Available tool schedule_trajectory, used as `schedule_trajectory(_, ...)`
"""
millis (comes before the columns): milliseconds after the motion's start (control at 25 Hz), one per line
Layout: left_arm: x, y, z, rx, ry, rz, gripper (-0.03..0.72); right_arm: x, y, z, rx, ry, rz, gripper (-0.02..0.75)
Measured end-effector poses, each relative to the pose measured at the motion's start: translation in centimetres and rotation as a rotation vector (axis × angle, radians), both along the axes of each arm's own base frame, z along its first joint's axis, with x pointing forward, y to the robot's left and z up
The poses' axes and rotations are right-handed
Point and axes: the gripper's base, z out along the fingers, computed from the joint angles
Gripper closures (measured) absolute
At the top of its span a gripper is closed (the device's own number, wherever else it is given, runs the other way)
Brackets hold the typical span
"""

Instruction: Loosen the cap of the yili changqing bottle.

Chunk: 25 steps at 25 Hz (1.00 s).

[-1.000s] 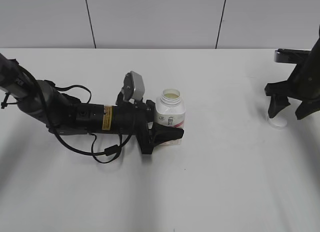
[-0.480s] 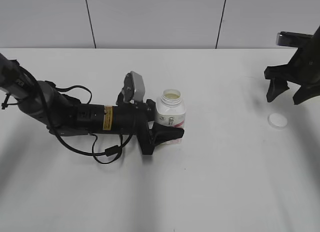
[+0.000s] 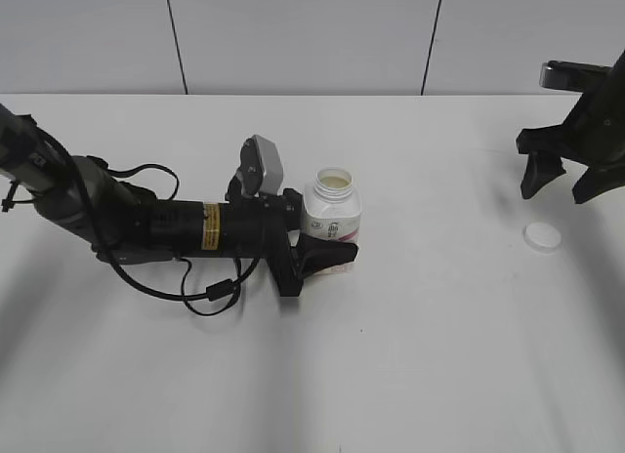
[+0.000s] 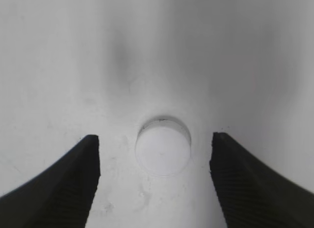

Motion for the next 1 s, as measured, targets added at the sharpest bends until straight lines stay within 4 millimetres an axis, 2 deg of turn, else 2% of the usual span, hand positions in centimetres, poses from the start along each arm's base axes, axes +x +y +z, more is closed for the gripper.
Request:
schedule_trajectory(520,0.08,0.02,0.08,0.006,0.005,0.009,0.27,-0.02,0.0,0.0,0.0,0.002,0.0,0.186)
schedule_trajectory(800,0.17,0.09,-0.09,0.026,0.007,0.02,0.19,-0.03,0.0,-0.01,0.0,0.003,0.0,0.186)
schedule_trajectory(1000,0.21,0.11,-0.12,0.027,0.02,0.029,0.172,-0.03,0.0,-0.01,0.0,0.003,0.0,0.186)
